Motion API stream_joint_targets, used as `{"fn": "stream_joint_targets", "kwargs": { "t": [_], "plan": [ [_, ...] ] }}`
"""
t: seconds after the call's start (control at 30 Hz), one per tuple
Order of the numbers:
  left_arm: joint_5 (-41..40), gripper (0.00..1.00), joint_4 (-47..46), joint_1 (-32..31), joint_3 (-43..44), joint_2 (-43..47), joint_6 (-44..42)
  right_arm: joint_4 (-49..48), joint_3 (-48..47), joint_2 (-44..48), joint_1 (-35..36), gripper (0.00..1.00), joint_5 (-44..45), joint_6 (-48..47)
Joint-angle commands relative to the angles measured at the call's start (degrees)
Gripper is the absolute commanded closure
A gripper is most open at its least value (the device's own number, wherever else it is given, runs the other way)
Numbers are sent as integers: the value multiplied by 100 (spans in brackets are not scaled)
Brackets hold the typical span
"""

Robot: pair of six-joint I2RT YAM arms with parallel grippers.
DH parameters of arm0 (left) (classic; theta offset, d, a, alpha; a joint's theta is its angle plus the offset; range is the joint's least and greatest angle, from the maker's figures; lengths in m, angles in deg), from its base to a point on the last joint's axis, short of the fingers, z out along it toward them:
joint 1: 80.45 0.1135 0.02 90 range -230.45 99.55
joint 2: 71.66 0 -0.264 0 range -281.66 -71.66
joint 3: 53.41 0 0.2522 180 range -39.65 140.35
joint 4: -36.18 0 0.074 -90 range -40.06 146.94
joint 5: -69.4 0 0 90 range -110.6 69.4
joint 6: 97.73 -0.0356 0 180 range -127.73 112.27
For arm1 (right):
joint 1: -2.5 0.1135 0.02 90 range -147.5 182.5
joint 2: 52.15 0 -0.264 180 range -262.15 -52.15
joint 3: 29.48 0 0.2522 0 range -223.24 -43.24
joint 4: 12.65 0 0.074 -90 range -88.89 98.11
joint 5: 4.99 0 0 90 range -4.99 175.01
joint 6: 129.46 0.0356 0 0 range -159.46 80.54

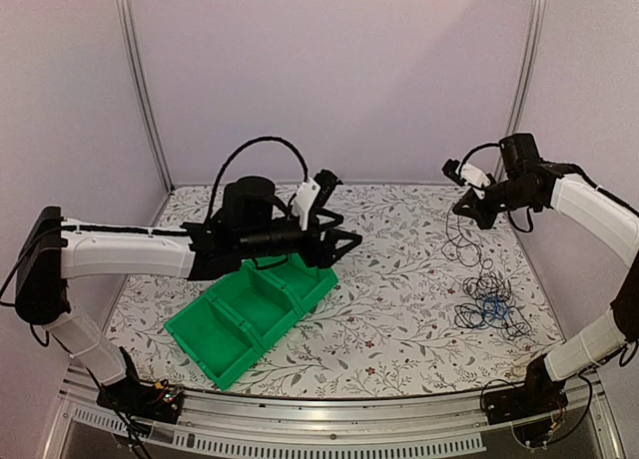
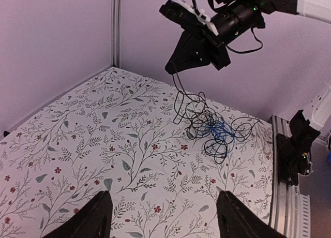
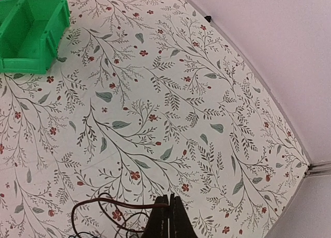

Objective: Untangle the cables

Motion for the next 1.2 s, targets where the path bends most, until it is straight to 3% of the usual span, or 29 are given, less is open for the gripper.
{"fn": "stream_joint_targets", "kwargs": {
  "t": [0.0, 0.23, 0.4, 0.57, 0.77, 0.9, 1.07, 1.17],
  "plan": [
    [-176, 30, -1009, -458, 473, -843, 559, 388, -412, 293, 72, 100, -947, 461],
    [-54, 30, -1444, -947, 1799, -2305, 1328, 184, -173, 541, 311, 100, -1522, 1110],
    [-462, 28, -1758, -956, 2168, -2752, 1875, 6, 8, 708, 428, 100, -1566, 1324],
    [-317, 28, -2088, -969, 2572, -3065, 1979, -303, 247, 797, 445, 100, -1338, 1489],
    [-1060, 31, -1314, -967, 3585, -3621, 2455, -585, 400, 800, 520, 100, -1015, 1757],
    [-1478, 39, -465, -929, 4320, -4066, 2868, -611, 279, 793, 559, 100, -777, 1821],
    [-1667, 60, -325, -859, 4482, -4359, 3334, -548, 97, 869, 567, 100, -836, 1908],
    [-1922, 65, -355, -852, 4400, -4395, 3449, -400, -17, 908, 565, 100, -947, 1930]
  ]
}}
